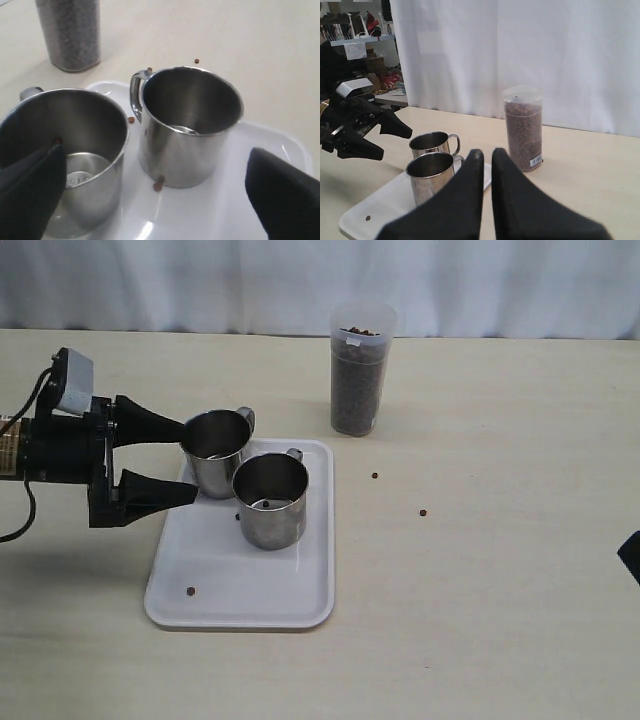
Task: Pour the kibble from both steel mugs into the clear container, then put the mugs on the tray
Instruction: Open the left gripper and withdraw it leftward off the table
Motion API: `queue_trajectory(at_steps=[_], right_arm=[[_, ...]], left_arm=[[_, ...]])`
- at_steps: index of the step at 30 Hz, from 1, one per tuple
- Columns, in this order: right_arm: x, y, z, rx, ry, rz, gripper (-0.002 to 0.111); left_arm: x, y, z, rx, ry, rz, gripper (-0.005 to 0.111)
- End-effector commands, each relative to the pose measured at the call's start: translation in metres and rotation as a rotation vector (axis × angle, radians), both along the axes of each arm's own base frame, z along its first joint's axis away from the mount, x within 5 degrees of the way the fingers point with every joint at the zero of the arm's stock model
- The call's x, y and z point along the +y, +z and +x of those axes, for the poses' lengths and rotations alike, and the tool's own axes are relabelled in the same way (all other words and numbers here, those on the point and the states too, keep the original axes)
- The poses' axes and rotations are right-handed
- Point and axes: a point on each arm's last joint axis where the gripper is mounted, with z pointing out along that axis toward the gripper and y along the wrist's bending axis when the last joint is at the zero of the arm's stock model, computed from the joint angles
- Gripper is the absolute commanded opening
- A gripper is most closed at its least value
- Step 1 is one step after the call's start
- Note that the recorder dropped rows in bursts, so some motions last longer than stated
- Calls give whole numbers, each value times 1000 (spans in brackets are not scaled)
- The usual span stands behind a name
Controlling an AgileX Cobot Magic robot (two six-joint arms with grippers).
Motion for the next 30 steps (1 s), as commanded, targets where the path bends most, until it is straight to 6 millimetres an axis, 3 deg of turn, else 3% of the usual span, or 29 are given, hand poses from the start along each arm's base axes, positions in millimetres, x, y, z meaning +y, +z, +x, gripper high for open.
queue_trajectory(at_steps=[1, 5, 11, 17, 19, 20, 25, 30], right_arm=[[0, -2, 0, 2, 3, -4, 5], [0, -2, 0, 2, 3, -4, 5], [0, -2, 0, 2, 3, -4, 5], [0, -2, 0, 2, 3, -4, 5], [0, -2, 0, 2, 3, -4, 5], [0, -2, 0, 2, 3, -4, 5], [0, -2, 0, 2, 3, -4, 5], [0, -2, 0, 2, 3, -4, 5]], left_arm=[[-4, 7, -6, -12, -92, -55, 98], [0, 14, -3, -13, -54, -67, 98], [24, 34, -3, -5, 32, -65, 98], [36, 39, -6, -2, 63, -58, 96], [36, 39, -6, -1, 66, -59, 86], [36, 39, -6, -1, 66, -59, 75], [41, 44, 0, 58, 191, -159, -1], [45, 49, 1, 195, 286, -260, 0]])
